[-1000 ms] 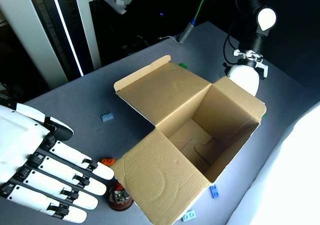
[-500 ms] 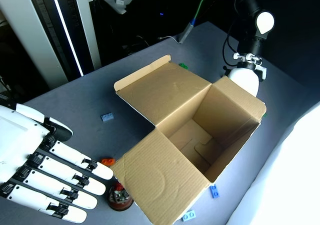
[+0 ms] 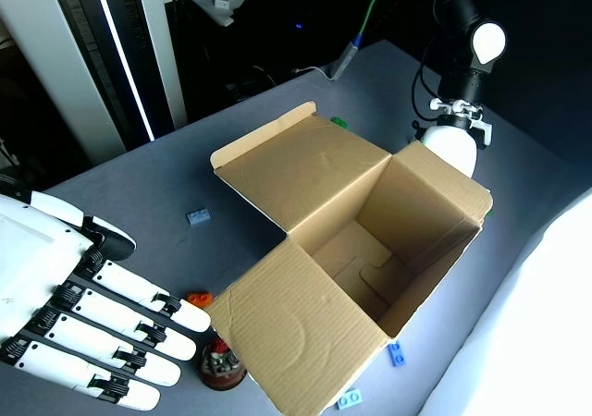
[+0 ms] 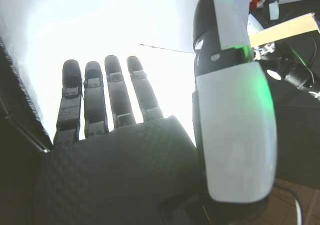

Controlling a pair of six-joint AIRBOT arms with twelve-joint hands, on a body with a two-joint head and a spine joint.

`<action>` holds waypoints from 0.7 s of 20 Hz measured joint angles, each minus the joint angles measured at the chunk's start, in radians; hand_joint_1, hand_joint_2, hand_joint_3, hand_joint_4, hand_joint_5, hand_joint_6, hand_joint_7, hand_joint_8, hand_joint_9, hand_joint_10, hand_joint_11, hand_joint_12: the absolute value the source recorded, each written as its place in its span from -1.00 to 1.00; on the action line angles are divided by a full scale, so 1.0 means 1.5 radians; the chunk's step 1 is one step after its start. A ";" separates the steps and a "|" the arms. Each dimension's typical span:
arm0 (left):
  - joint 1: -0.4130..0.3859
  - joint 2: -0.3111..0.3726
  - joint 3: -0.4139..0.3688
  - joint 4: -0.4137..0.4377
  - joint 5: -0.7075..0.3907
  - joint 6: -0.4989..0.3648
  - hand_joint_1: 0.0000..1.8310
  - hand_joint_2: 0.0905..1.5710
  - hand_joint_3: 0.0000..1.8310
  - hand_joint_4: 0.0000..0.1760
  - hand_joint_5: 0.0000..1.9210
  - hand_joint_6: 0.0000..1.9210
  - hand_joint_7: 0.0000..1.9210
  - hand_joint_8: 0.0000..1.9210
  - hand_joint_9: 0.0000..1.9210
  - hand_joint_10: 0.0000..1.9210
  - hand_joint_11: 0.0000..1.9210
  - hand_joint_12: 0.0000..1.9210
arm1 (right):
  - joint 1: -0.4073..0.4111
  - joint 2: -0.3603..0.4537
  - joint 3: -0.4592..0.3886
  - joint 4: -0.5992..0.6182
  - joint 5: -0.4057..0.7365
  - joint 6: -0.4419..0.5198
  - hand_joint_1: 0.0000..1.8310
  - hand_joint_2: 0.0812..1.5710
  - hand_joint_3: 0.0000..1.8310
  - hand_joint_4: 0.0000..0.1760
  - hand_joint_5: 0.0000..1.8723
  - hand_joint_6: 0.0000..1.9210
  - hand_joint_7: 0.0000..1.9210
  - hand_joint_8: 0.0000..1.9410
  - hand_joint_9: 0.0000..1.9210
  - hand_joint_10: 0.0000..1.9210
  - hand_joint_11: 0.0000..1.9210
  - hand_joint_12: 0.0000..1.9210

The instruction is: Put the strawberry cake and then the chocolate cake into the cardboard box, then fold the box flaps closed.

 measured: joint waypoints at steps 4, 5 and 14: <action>-0.004 0.016 0.001 0.017 -0.014 -0.003 0.46 0.56 -1.00 -1.00 -0.19 0.19 -0.28 0.58 -0.30 0.78 -0.46 1.00 | 0.000 0.000 0.000 0.000 -0.001 -0.001 -0.30 0.29 -1.00 -1.00 -0.95 -1.00 -0.91 -1.00 -0.93 -1.00 -1.00 -0.68; -0.009 0.024 0.001 0.020 -0.022 -0.003 0.45 0.57 -1.00 -1.00 -0.23 0.26 -0.29 0.59 -0.31 0.79 -0.48 1.00 | 0.000 0.000 0.000 0.000 -0.001 -0.002 -0.31 0.29 -1.00 -1.00 -0.94 -1.00 -0.91 -1.00 -0.93 -1.00 -1.00 -0.66; -0.068 0.094 -0.034 0.081 -0.063 -0.028 0.42 0.62 -0.98 -1.00 -0.31 0.47 -0.37 0.69 -0.38 0.84 -0.49 1.00 | 0.000 0.000 -0.001 0.000 -0.002 -0.002 -0.31 0.27 -1.00 -1.00 -0.96 -1.00 -0.91 -1.00 -0.93 -1.00 -1.00 -0.68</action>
